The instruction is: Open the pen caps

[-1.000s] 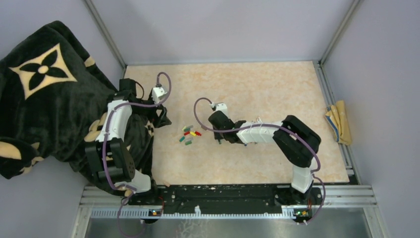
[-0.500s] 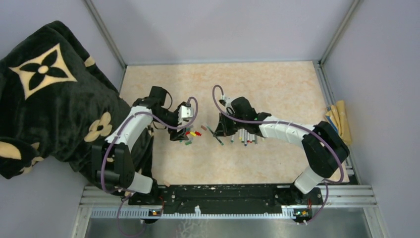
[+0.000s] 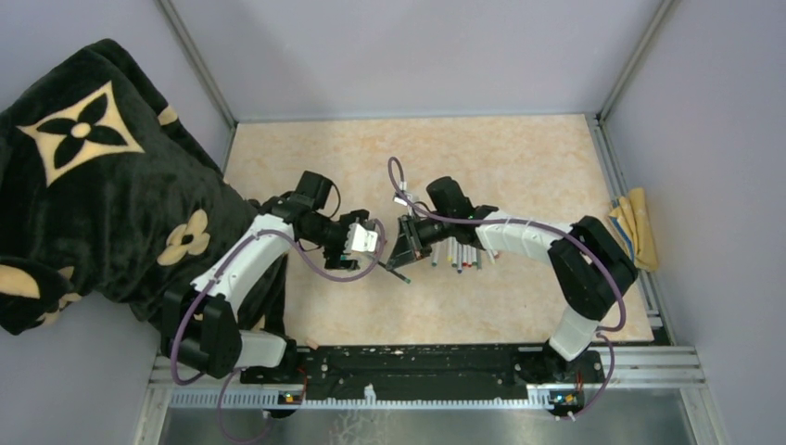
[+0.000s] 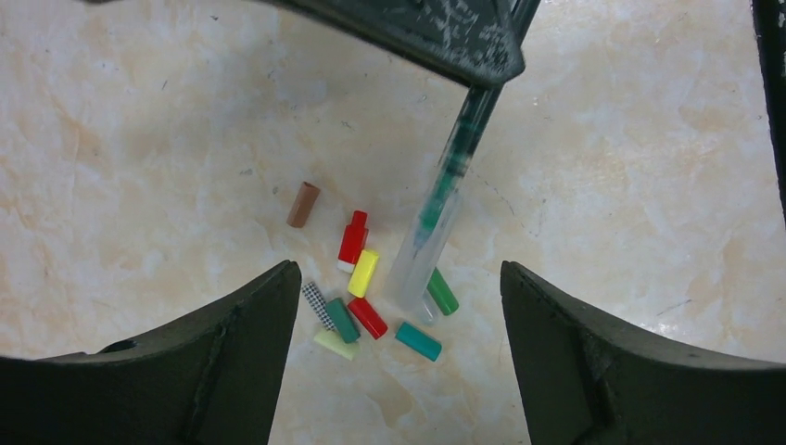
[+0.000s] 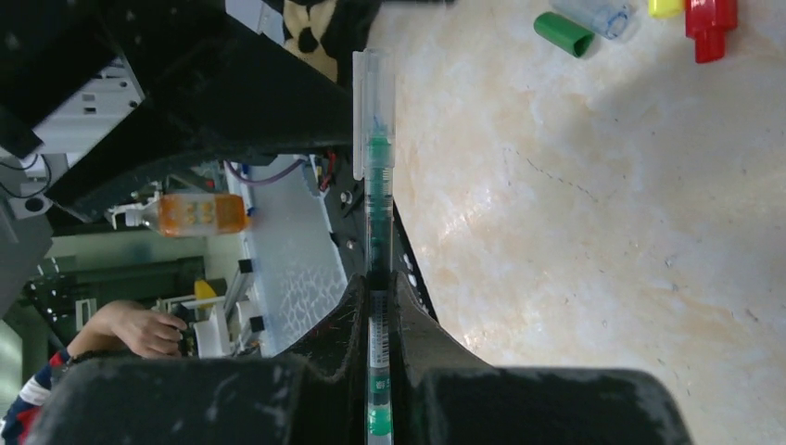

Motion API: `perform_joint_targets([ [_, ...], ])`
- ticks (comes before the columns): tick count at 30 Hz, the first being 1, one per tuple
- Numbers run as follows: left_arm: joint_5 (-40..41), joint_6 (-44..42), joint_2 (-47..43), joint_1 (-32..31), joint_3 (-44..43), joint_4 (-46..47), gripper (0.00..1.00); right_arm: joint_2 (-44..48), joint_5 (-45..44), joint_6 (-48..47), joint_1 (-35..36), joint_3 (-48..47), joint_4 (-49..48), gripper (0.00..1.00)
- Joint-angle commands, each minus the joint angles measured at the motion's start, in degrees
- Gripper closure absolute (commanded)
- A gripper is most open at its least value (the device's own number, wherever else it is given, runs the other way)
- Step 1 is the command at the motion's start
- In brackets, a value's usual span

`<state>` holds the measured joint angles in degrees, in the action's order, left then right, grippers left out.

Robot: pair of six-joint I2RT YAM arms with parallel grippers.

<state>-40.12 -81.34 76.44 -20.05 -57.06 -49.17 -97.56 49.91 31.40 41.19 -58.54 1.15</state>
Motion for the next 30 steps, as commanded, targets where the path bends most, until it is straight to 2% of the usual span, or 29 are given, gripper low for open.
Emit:
perform_joint_targets([
  [1, 0.7, -2.0, -0.2, -2.9, 0.7, -0.4, 0.19, -1.4, 3.9, 1.5, -0.4, -4.3, -3.0, 1.00],
  [13, 8.2, -1.0, 0.1, -7.0, 1.8, 0.4, 0.73, -3.3, 3.4, 2.1, -0.4, -5.2, -3.2, 0.99],
  [17, 9.3, -1.0, 0.5, -7.4, 1.3, 0.5, 0.89, -3.5, 3.2, 2.7, -0.1, -4.4, -4.3, 0.70],
  [19, 9.0, -0.9, 0.4, -7.7, 0.8, 0.6, 0.92, -3.9, 2.9, 3.1, 0.5, -4.5, -4.9, 0.62],
  [22, 8.9, -0.5, 0.4, -8.3, 0.0, 0.8, 0.93, -5.0, 2.5, 3.7, 1.8, -5.2, -5.5, 0.60],
  [30, 9.5, -0.2, 0.6, -8.7, -0.7, 0.6, 0.97, -6.7, 2.3, 5.7, 2.2, -6.2, -7.7, 0.68],
])
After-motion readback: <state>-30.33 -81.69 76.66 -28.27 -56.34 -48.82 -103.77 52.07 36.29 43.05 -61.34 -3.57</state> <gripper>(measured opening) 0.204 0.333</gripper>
